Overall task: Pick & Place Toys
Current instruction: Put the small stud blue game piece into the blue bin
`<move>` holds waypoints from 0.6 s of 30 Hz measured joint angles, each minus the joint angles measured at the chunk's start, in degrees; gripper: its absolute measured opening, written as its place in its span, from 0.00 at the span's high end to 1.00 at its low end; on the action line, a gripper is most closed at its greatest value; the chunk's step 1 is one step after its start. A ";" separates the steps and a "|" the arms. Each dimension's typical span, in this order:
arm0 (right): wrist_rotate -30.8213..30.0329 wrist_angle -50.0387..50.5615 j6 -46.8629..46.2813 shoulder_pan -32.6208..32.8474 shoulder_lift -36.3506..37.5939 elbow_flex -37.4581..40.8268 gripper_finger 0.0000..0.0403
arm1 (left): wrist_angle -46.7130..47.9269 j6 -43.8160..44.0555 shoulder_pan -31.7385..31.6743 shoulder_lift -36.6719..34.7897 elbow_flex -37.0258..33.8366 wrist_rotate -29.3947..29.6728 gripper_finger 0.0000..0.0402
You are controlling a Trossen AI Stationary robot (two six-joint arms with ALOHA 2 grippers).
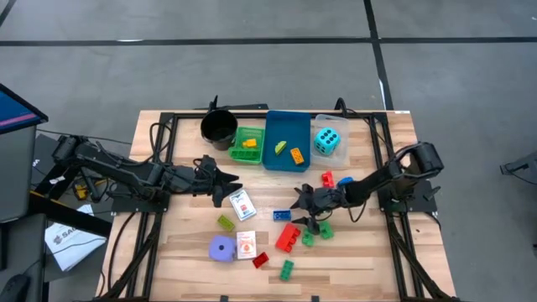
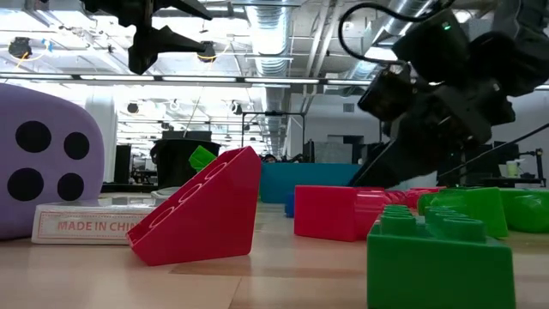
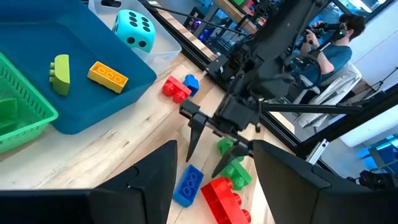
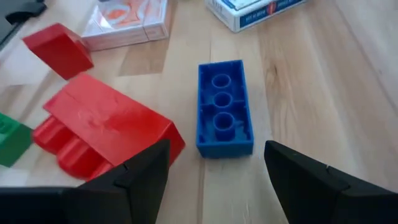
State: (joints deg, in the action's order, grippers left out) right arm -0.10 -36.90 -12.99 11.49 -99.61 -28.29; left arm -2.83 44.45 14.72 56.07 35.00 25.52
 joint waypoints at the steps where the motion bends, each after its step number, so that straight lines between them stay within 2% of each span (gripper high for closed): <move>1: 0.00 -0.15 -0.02 0.00 -1.00 -0.54 0.37 | -0.02 0.00 -0.01 0.00 0.00 0.00 0.49; 10: -0.07 -0.36 -0.04 0.05 -6.38 -4.68 0.37 | 0.02 0.01 0.00 0.00 0.02 0.00 0.49; 18: 0.07 0.35 -0.09 0.07 -6.64 -7.27 0.37 | 0.17 0.00 0.00 0.00 0.02 0.00 0.49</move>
State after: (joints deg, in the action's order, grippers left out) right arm -0.03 -36.55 -13.08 11.55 -106.25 -35.56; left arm -2.66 44.45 14.72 56.07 35.03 25.52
